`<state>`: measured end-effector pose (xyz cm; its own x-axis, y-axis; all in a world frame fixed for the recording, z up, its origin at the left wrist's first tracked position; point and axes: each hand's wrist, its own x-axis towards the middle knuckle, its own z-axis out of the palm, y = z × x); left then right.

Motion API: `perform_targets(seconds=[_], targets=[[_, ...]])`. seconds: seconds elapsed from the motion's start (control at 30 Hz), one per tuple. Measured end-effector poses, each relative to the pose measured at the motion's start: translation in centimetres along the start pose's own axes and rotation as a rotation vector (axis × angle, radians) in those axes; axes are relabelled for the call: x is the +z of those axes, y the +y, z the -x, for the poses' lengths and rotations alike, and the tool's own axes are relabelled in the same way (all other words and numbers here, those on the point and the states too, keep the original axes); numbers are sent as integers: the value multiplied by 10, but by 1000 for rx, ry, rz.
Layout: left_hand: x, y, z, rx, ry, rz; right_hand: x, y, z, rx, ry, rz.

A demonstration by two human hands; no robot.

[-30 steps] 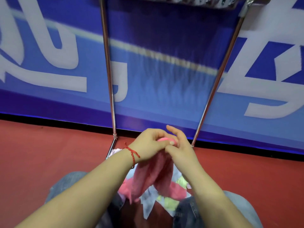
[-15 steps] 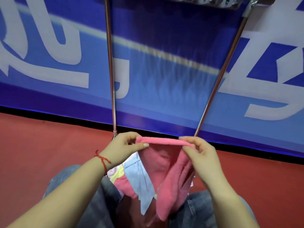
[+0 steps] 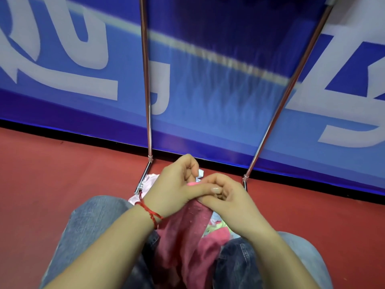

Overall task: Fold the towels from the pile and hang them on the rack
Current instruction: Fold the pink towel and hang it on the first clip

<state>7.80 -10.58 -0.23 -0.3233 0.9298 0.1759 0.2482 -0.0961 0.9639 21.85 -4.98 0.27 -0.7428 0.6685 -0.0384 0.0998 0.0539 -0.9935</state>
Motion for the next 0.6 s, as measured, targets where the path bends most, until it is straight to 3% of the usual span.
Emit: perform_targets(seconds=[0.13,0.27,0.43,0.6], targets=[[-1,-11,1,-73,-27,127,0,-1,-5,-63,48,197],[-5,-26,4,-197,-156,222,-14,-3,-6,-129,230,274],[-17,-47,1,-211,-119,-22,-33,-8,-4,-160,462,300],[-26,-82,-2,-271,-55,-227,-52,15,-4,-108,593,423]])
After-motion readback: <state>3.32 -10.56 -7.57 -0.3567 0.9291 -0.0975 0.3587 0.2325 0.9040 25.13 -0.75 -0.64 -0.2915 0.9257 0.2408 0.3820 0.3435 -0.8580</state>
